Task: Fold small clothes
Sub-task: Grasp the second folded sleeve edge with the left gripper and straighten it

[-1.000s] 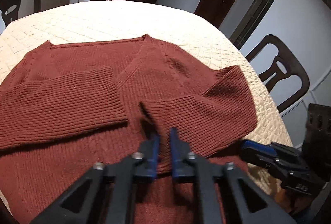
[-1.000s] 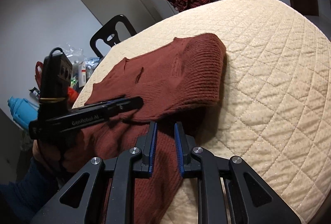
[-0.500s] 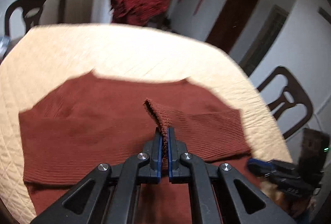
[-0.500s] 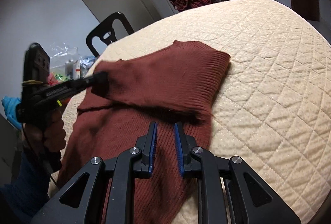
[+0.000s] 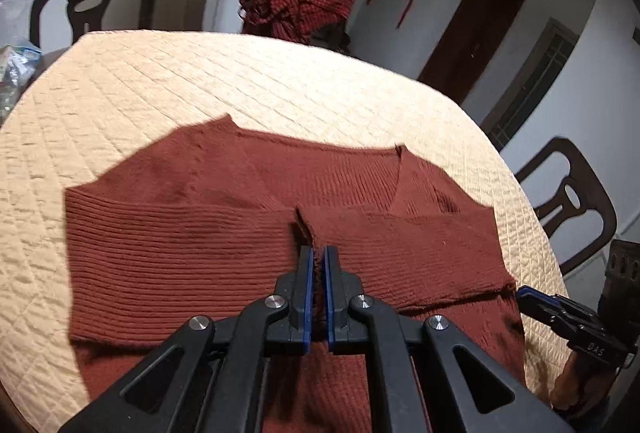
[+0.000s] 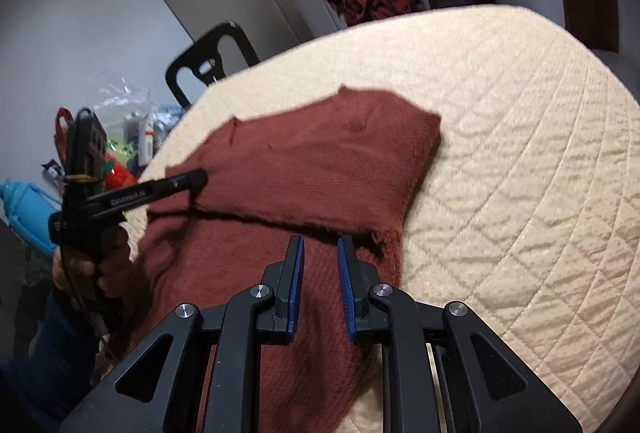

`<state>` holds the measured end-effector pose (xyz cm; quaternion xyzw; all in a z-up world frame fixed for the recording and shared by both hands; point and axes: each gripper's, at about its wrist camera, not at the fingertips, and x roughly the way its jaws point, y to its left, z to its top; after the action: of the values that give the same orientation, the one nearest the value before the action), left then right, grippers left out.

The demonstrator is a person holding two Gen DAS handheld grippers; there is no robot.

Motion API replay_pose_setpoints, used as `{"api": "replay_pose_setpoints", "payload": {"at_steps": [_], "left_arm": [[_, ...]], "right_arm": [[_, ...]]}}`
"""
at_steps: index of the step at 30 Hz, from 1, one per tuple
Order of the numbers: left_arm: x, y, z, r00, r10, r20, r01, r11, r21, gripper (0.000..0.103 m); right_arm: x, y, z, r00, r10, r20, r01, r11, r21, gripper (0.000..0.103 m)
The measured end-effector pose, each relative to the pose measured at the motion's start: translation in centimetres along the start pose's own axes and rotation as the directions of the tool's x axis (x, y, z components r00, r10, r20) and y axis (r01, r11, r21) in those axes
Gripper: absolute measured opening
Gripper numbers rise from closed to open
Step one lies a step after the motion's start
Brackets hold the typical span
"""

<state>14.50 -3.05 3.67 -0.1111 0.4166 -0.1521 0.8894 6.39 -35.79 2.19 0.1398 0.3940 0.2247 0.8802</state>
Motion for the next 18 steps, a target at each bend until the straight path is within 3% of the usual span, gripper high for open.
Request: {"api": "replay_pose_setpoints", "payload": {"at_steps": [3, 7, 8, 11, 18], "left_arm": [[-0.6, -0.1, 0.5, 1.000, 0.009, 0.027, -0.009, 1.000, 0.008, 0.007], [0.5, -1.3, 0.7, 1.000, -0.002, 0.007, 0.002, 0.999, 0.042, 0.007], [1.0, -1.6, 0.6, 1.000, -0.005, -0.007, 0.005, 0.999, 0.054, 0.008], [2.9, -1.8, -0.6, 0.997, 0.021, -0.070, -0.015, 0.996, 0.084, 0.009], [1.8, -2.5, 0.6, 0.999, 0.033, -0.020, -0.030, 0.993, 0.112, 0.009]], "right_arm": [[0.4, -0.1, 0.4, 1.000, -0.028, 0.001, 0.028, 1.000, -0.005, 0.017], [2.3, -0.9, 0.6, 0.995, -0.093, -0.045, 0.093, 0.996, -0.008, 0.017], [2.8, -1.2, 0.5, 0.991, -0.119, -0.064, 0.119, 0.993, -0.007, 0.007], [2.3, -1.6, 0.3, 0.991, -0.117, -0.071, 0.117, 0.993, -0.001, 0.005], [1.5, -1.3, 2.5, 0.993, -0.121, -0.013, 0.121, 0.993, -0.019, 0.005]]}}
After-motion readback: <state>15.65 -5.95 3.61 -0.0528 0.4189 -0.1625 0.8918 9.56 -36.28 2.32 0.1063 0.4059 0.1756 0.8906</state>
